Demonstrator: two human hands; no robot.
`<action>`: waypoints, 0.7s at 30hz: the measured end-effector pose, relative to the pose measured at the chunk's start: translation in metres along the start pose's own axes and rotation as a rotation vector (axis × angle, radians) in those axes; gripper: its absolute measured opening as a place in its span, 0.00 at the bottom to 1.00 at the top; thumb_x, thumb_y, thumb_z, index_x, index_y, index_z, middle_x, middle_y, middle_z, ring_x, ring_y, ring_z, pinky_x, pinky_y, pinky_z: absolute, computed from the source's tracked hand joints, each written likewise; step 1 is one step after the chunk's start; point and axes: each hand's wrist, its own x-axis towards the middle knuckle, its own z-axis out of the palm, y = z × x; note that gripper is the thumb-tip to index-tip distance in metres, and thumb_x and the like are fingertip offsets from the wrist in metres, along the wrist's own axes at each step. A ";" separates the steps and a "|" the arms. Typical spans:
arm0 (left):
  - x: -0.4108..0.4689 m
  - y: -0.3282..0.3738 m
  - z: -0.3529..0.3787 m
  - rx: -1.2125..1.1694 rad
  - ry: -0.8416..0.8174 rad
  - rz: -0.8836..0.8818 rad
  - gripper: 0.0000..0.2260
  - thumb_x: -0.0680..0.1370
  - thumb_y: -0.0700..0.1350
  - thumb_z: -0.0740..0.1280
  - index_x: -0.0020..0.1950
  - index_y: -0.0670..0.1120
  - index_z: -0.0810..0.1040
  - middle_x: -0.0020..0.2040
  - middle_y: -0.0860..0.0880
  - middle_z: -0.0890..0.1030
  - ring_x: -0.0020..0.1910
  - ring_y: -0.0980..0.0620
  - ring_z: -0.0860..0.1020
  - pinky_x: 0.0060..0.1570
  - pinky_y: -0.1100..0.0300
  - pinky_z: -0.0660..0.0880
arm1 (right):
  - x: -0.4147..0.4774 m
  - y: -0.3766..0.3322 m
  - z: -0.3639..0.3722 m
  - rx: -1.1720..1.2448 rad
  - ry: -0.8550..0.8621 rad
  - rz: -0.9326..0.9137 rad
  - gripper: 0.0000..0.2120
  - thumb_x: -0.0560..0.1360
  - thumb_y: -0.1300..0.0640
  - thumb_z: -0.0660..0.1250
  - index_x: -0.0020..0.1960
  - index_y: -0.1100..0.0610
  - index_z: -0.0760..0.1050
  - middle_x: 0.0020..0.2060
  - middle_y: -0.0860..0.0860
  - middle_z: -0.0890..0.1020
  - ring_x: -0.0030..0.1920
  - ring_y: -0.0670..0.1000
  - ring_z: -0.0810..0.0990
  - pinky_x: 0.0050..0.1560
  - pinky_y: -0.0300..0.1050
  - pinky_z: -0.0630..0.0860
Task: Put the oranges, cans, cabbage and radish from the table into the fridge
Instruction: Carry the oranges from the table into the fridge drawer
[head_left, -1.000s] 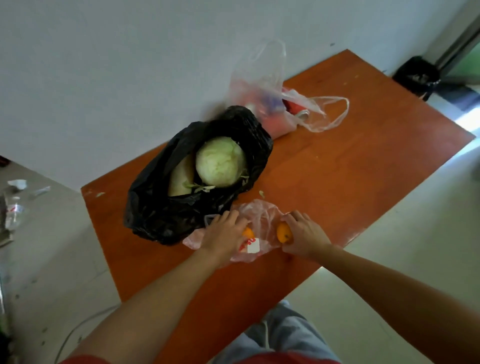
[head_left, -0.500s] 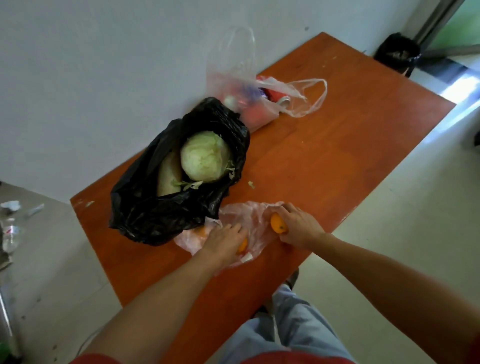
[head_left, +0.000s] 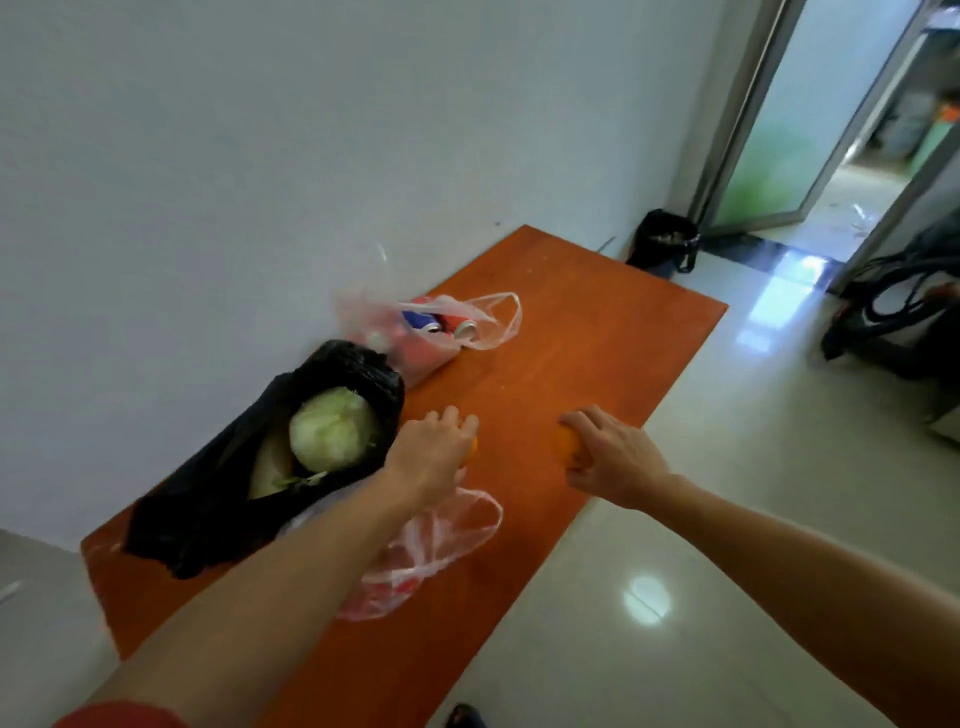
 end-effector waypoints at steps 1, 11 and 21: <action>0.010 0.017 -0.011 0.005 0.018 0.009 0.23 0.76 0.53 0.67 0.67 0.47 0.65 0.59 0.45 0.73 0.55 0.45 0.75 0.45 0.53 0.74 | -0.013 0.017 -0.011 -0.017 0.012 0.019 0.36 0.69 0.43 0.71 0.72 0.49 0.60 0.63 0.51 0.71 0.56 0.55 0.76 0.47 0.47 0.76; 0.112 0.219 -0.100 -0.032 0.112 0.263 0.21 0.73 0.46 0.70 0.63 0.46 0.68 0.57 0.45 0.73 0.55 0.43 0.75 0.44 0.49 0.76 | -0.159 0.184 -0.100 -0.120 0.093 0.255 0.34 0.67 0.48 0.72 0.70 0.50 0.65 0.63 0.52 0.72 0.57 0.58 0.77 0.48 0.48 0.75; 0.247 0.414 -0.160 -0.033 0.191 0.614 0.17 0.74 0.44 0.67 0.62 0.46 0.68 0.56 0.45 0.74 0.52 0.45 0.75 0.40 0.52 0.75 | -0.259 0.361 -0.146 -0.181 0.157 0.525 0.33 0.65 0.47 0.72 0.68 0.50 0.69 0.61 0.52 0.75 0.52 0.59 0.79 0.42 0.49 0.76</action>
